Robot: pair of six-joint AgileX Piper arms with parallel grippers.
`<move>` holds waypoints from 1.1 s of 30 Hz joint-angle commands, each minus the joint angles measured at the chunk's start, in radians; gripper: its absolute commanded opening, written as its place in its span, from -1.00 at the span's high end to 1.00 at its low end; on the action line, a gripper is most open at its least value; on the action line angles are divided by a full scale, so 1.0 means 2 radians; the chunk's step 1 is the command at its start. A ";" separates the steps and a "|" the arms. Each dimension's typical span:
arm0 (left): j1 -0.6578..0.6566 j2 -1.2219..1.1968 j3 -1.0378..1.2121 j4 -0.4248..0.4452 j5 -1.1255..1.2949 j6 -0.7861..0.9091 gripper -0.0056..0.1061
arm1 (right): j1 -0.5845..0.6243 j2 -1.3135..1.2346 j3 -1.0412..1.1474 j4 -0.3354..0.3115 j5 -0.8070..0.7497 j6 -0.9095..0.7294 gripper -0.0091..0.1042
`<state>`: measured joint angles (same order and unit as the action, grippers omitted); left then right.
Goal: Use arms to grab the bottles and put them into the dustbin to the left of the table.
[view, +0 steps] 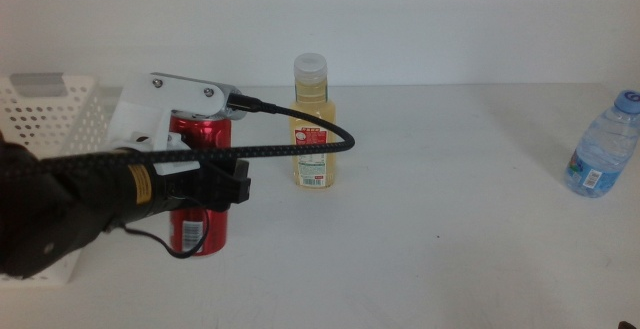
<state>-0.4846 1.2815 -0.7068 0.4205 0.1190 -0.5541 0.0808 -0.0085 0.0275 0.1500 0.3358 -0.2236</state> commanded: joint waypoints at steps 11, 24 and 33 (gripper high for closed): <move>0.053 -0.018 -0.122 -0.232 0.171 0.324 0.99 | -0.002 -0.014 -0.004 -0.001 -0.038 -0.004 -0.52; 0.221 0.016 -0.249 -0.252 0.324 0.379 0.99 | -0.002 -0.014 -0.004 -0.001 -0.038 -0.004 -0.52; 0.323 0.107 -0.403 -0.266 0.498 0.414 0.99 | -0.002 -0.014 -0.004 -0.001 -0.038 -0.004 -0.52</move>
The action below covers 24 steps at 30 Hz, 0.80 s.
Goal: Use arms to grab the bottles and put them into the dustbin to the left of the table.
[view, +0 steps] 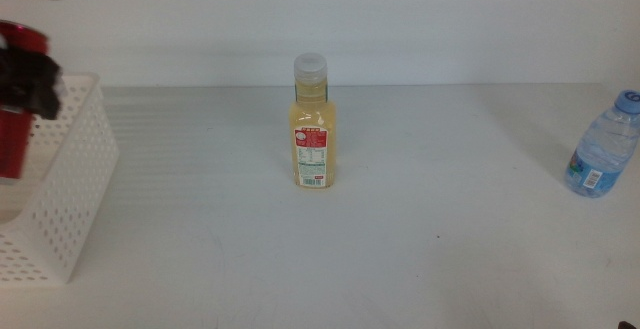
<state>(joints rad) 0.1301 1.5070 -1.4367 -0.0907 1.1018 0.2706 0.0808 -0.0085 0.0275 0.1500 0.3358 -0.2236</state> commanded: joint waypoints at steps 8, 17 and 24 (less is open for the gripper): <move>0.081 0.067 -0.094 -0.024 0.031 0.036 0.99 | -0.002 -0.014 -0.004 -0.001 -0.038 -0.004 -0.52; 0.107 0.130 -0.103 -0.011 0.032 0.039 0.99 | -0.002 -0.014 -0.004 -0.001 -0.038 -0.004 -0.52; 0.107 0.172 -0.103 0.034 0.035 0.023 0.99 | -0.002 -0.014 -0.004 -0.001 -0.038 -0.004 -0.52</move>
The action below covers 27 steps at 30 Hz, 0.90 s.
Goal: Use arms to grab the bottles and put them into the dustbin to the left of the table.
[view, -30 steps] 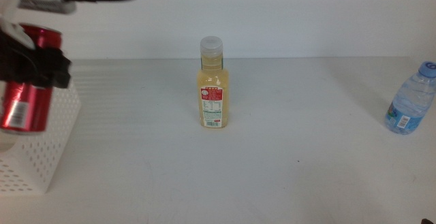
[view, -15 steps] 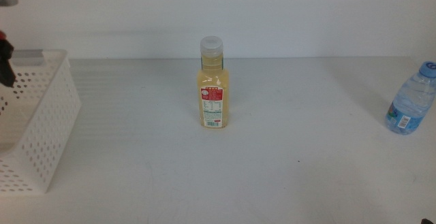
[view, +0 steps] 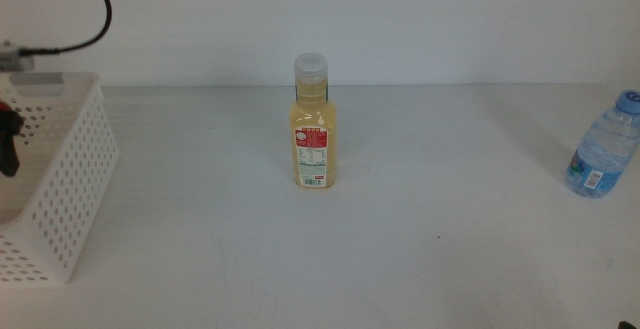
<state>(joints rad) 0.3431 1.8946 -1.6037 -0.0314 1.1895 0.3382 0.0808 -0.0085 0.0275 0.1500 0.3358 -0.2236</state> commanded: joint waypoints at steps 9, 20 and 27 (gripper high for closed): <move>0.000 0.023 -0.020 0.010 -0.010 -0.014 0.99 | -0.002 -0.014 -0.004 -0.001 -0.038 -0.004 -0.52; -0.002 0.049 -0.020 0.000 -0.010 -0.040 0.99 | -0.002 -0.014 -0.004 -0.001 -0.038 -0.004 -0.52; -0.002 0.049 -0.020 -0.009 -0.011 -0.032 0.75 | -0.002 -0.014 -0.004 -0.001 -0.038 -0.004 -0.52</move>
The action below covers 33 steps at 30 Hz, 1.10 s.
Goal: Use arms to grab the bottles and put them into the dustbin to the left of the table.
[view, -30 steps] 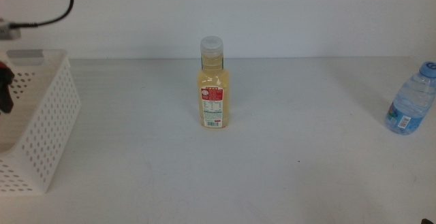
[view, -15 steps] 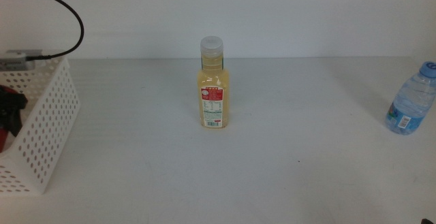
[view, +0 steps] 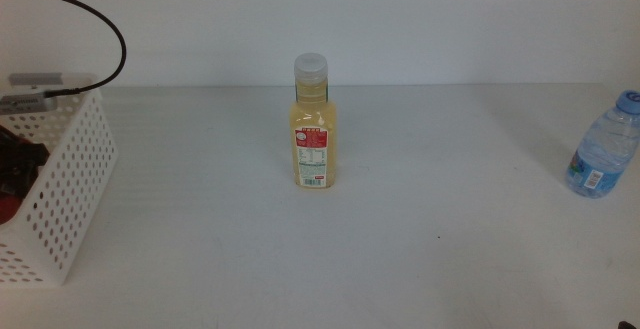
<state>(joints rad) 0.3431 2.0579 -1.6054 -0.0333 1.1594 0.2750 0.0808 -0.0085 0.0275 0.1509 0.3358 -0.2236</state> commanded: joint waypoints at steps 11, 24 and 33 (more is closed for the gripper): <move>-0.002 -0.033 -0.019 -0.021 0.006 0.012 -0.55 | -0.002 -0.014 -0.004 -0.002 -0.038 -0.004 -0.52; -0.031 -0.110 -0.019 -0.004 0.000 -0.032 -0.69 | -0.002 -0.014 -0.004 -0.002 -0.038 -0.004 -0.52; -0.124 -0.205 -0.019 0.001 -0.024 -0.067 -0.65 | -0.002 -0.014 -0.004 -0.002 -0.038 -0.004 -0.52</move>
<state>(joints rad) 0.1263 1.7268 -1.6144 -0.0279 1.1399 0.1789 0.0808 -0.0085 0.0275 0.1502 0.3358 -0.2236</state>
